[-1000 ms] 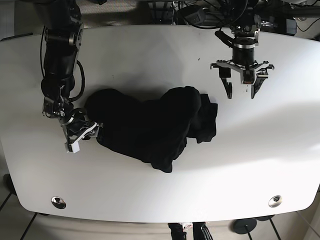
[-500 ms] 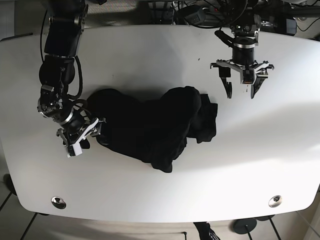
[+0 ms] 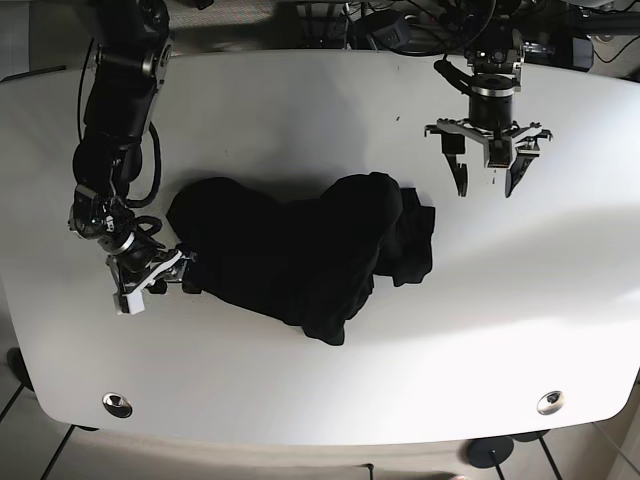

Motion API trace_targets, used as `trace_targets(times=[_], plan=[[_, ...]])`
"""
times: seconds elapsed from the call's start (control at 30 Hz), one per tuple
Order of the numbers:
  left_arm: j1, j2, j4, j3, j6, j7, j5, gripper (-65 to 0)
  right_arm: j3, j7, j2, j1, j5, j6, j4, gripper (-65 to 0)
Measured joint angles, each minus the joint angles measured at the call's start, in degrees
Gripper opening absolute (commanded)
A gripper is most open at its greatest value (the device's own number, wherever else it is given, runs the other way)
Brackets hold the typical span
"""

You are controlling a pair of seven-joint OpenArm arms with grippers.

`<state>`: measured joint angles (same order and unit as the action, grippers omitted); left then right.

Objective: Fold the T-shirt properly

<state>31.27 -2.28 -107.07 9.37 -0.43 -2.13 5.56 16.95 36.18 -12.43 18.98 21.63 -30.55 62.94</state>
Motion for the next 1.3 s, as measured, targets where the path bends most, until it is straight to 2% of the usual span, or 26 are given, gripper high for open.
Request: trace_targets(times=[0.13,0.37,0.4,0.47,0.5,0.53,0.57,0.6,0.67,0.7,0.8,0.87,0.97,1.07,1.2,1.3], plan=[[0.0,-0.1,0.0,0.0,0.0,0.0,0.0,-26.1,0.0,-1.6,0.5,0.3,-0.3,0.02,-6.5,-21.2],[0.0,0.0,0.0,0.0,0.0,0.0,0.0,-26.1,0.0,-4.1,3.4,-0.7,0.7,-0.59,-7.2,-22.7],[0.0,0.1,0.0,0.4,-0.2,0.0,0.0,-26.1,0.0,-4.0,3.4,-0.7,0.7,-0.59,-7.3,-25.0],[0.0,0.0,0.0,1.6,0.0,0.0,0.0,-26.1,0.0,-4.0,3.4,-0.7,0.7,-0.26,-7.3,-37.3],[0.0,0.1,0.0,2.3,0.0,0.0,0.0,-26.1,0.0,-3.1,3.4,-0.7,0.6,0.35,-7.3,-51.0],[0.0,0.1,0.0,2.5,0.0,0.0,0.0,-26.1,0.0,-2.9,3.4,-0.7,-0.1,0.37,-7.3,-60.4],[0.0,0.2,0.0,3.0,0.0,0.0,0.0,-26.1,-0.1,-2.4,3.4,-0.5,-0.2,0.28,-7.3,-62.9],[0.0,0.2,0.0,3.4,-0.1,0.0,0.0,-26.1,-0.1,-2.3,3.3,-0.3,-0.2,0.26,-7.3,-61.2],[0.0,0.2,0.0,4.5,0.0,0.0,-0.1,-26.1,-0.1,-1.5,2.6,-0.1,-0.1,0.11,-5.4,-63.4],[0.0,0.2,0.0,5.0,0.0,0.0,-1.7,-26.1,-0.1,-1.0,2.1,-0.3,0.0,0.07,-3.0,-63.1],[0.0,0.1,0.0,5.8,0.0,0.0,-12.3,-26.1,0.4,6.6,0.8,-0.2,0.1,0.13,8.9,-63.1],[-0.2,0.0,0.0,6.0,0.0,0.0,-16.0,-26.1,0.3,10.7,0.2,-0.1,0.5,0.07,16.6,-63.1],[-0.2,-0.1,0.0,5.2,0.6,0.0,-16.6,-26.1,0.3,18.9,-0.3,1.5,0.7,0.04,28.9,-63.1],[-0.2,0.0,-0.1,2.8,0.3,0.0,-16.7,-26.1,0.2,26.6,-0.4,10.8,1.1,-0.46,36.9,-63.1],[-0.2,-0.1,-0.2,0.8,0.5,0.0,-16.8,-26.1,-0.3,29.7,-1.1,21.6,1.1,-0.59,36.7,-62.9],[-1.5,-0.1,-0.2,-0.5,0.4,-0.2,-16.8,-26.1,-5.7,30.3,-3.2,30.2,0.6,-0.57,31.9,-62.9]])
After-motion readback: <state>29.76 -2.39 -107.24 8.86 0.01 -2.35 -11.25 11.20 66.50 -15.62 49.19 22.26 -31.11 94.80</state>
